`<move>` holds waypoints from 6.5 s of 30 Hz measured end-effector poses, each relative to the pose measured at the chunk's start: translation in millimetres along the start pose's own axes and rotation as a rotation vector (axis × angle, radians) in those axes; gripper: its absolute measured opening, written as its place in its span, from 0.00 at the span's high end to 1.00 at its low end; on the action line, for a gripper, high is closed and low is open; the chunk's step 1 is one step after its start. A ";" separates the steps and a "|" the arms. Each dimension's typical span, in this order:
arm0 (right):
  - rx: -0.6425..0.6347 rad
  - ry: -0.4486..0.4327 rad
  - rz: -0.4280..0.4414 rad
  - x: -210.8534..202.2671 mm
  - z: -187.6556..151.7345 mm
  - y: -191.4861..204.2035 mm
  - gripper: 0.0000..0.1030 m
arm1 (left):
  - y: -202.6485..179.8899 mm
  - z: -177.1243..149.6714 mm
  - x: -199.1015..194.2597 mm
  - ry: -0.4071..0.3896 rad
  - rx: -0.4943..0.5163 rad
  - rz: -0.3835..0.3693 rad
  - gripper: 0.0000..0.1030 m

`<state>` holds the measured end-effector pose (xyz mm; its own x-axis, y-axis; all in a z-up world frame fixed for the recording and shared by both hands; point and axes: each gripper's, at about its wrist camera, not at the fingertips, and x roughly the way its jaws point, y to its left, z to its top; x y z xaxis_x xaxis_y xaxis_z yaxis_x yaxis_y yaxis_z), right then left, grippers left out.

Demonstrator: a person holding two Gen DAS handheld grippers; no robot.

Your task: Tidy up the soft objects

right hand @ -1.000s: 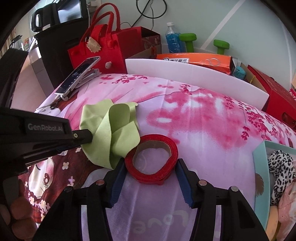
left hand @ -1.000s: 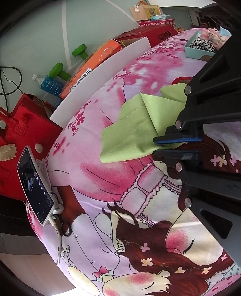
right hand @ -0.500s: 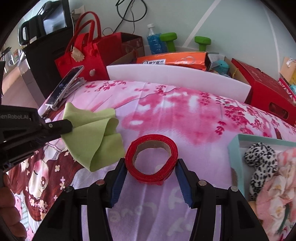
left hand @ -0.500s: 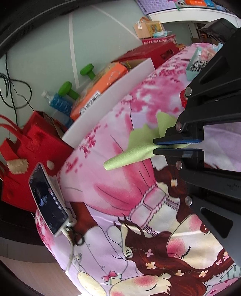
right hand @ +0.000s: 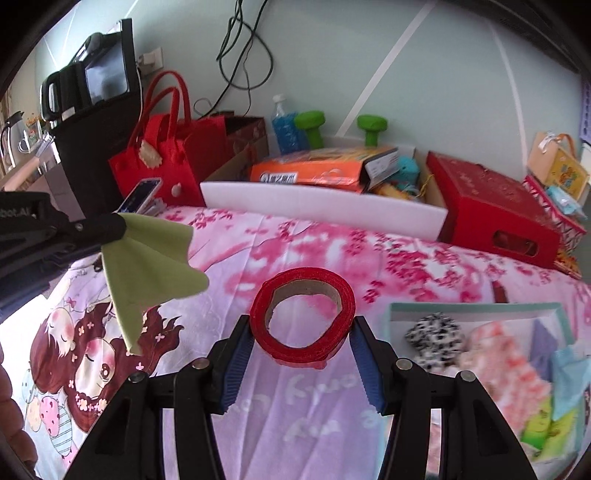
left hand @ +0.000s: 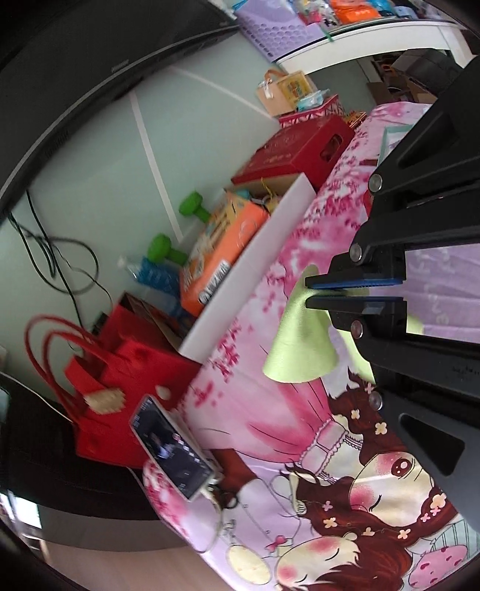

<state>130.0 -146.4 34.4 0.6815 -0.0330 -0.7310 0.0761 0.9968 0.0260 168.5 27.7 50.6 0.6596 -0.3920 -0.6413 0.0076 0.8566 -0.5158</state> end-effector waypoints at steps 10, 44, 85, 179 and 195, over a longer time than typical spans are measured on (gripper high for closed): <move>0.029 -0.020 -0.039 -32.6 -2.2 -25.0 0.45 | -37.8 -6.9 -35.3 -0.048 0.088 -0.024 0.97; 0.400 0.181 -0.266 -90.4 -85.7 -198.7 0.45 | -180.1 -132.2 -7.9 0.215 0.441 -0.309 0.97; 0.266 0.292 -0.246 -80.0 -102.8 -159.5 0.00 | -104.8 -156.4 15.1 0.285 0.435 0.261 0.07; 0.216 0.297 -0.219 -96.9 -118.9 -132.2 0.00 | -67.6 -184.3 -18.6 0.328 0.441 0.456 0.07; 0.218 0.298 -0.224 -96.4 -120.5 -134.0 0.00 | -69.8 -183.7 -19.3 0.321 0.437 0.448 0.07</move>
<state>-33.6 -268.0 19.2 0.3929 -0.1925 -0.8992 0.3723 0.9274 -0.0358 17.2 -86.1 -5.3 0.4158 0.0078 -0.9094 0.1329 0.9887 0.0692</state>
